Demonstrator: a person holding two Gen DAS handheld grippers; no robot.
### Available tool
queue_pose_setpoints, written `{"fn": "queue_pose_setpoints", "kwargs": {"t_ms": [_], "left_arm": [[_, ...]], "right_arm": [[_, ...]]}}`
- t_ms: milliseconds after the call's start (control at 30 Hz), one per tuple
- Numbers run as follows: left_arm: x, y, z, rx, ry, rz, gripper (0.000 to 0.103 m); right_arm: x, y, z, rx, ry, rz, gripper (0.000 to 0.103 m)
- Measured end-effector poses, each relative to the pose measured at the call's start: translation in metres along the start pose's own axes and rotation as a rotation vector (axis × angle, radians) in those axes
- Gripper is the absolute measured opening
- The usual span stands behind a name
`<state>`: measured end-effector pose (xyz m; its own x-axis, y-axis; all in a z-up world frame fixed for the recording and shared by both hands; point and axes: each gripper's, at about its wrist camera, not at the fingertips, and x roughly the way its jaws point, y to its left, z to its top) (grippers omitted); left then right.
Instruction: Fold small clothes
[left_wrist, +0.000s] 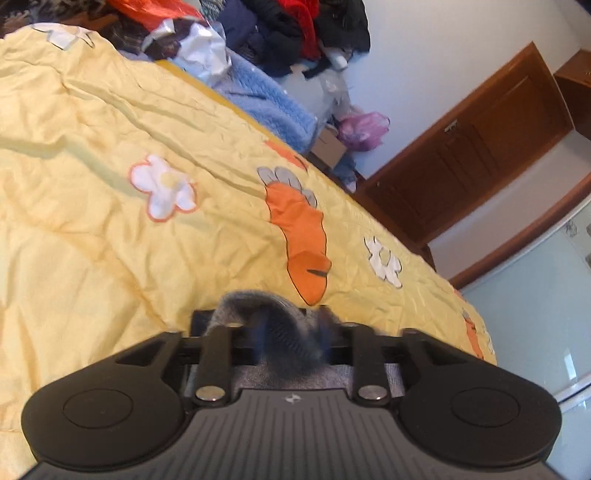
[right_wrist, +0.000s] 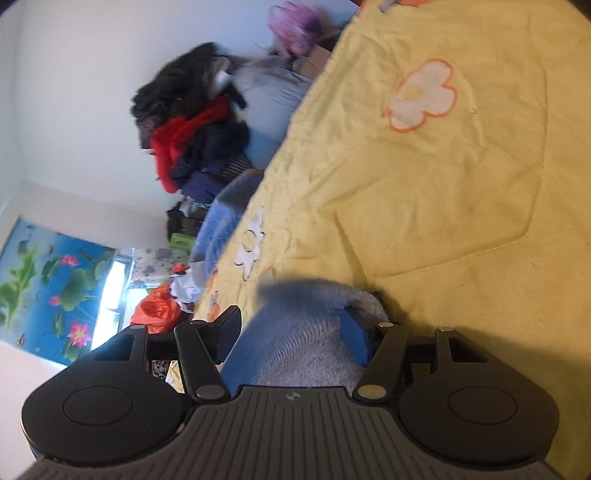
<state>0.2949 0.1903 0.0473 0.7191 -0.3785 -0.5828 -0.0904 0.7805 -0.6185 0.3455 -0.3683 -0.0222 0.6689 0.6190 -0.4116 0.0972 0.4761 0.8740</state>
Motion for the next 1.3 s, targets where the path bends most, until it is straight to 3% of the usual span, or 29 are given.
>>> {"fn": "queue_pose_setpoints", "kwargs": {"t_ms": [33,100,233,333,400,467,567,667,700,800,867,967,1133,1167,1233,1267,1300], "left_arm": [[-0.011,0.001,0.000,0.016,-0.040,-0.008,0.076],[-0.037,0.000,-0.001,0.065,-0.148,0.026,0.088],[-0.082,-0.020,-0.025,0.198,-0.242,0.207,0.088],[-0.104,-0.048,-0.085,0.396,-0.286,0.352,0.088],[-0.118,-0.054,-0.130,0.425,-0.274,0.363,0.088],[-0.131,-0.046,-0.166,0.348,-0.249,0.322,0.088],[-0.138,-0.023,-0.198,0.150,-0.191,0.266,0.088],[-0.134,0.007,-0.207,-0.090,-0.116,0.121,0.088],[-0.131,0.017,-0.207,-0.170,-0.112,0.050,0.088],[-0.122,0.035,-0.202,-0.360,-0.135,-0.070,0.089],[-0.112,0.041,-0.194,-0.425,-0.150,-0.128,0.089],[-0.099,0.037,-0.185,-0.455,-0.195,-0.146,0.089],[-0.084,0.029,-0.174,-0.438,-0.241,-0.101,0.089],[-0.082,0.025,-0.174,-0.413,-0.241,-0.083,0.089],[-0.079,0.017,-0.174,-0.342,-0.238,-0.042,0.085],[-0.077,0.014,-0.176,-0.312,-0.238,-0.014,0.081],[-0.076,0.012,-0.177,-0.288,-0.240,0.013,0.071]], "right_arm": [[-0.007,0.003,-0.007,-0.027,-0.005,0.016,0.065],[-0.027,0.011,-0.021,-0.085,-0.015,0.031,0.068],[-0.075,0.020,-0.049,-0.145,-0.043,0.023,0.069],[-0.112,0.026,-0.080,-0.238,-0.070,-0.047,0.069],[-0.129,0.029,-0.108,-0.333,-0.086,-0.147,0.070],[-0.144,0.024,-0.134,-0.379,-0.073,-0.203,0.070],[-0.162,0.007,-0.165,-0.322,-0.039,-0.214,0.070],[-0.165,-0.009,-0.181,-0.226,0.007,-0.188,0.071],[-0.162,-0.011,-0.184,-0.218,0.009,-0.180,0.071],[-0.151,-0.006,-0.185,-0.201,-0.031,-0.164,0.076],[-0.135,-0.005,-0.182,-0.147,-0.057,-0.140,0.079],[-0.112,0.002,-0.179,-0.143,-0.118,-0.125,0.081],[-0.079,0.013,-0.171,-0.118,-0.160,-0.116,0.081],[-0.076,0.014,-0.170,-0.122,-0.167,-0.118,0.078],[-0.069,0.010,-0.167,-0.108,-0.167,-0.137,0.050],[-0.065,0.003,-0.165,-0.087,-0.153,-0.152,0.024],[-0.063,-0.006,-0.164,-0.054,-0.142,-0.155,0.013]]}}
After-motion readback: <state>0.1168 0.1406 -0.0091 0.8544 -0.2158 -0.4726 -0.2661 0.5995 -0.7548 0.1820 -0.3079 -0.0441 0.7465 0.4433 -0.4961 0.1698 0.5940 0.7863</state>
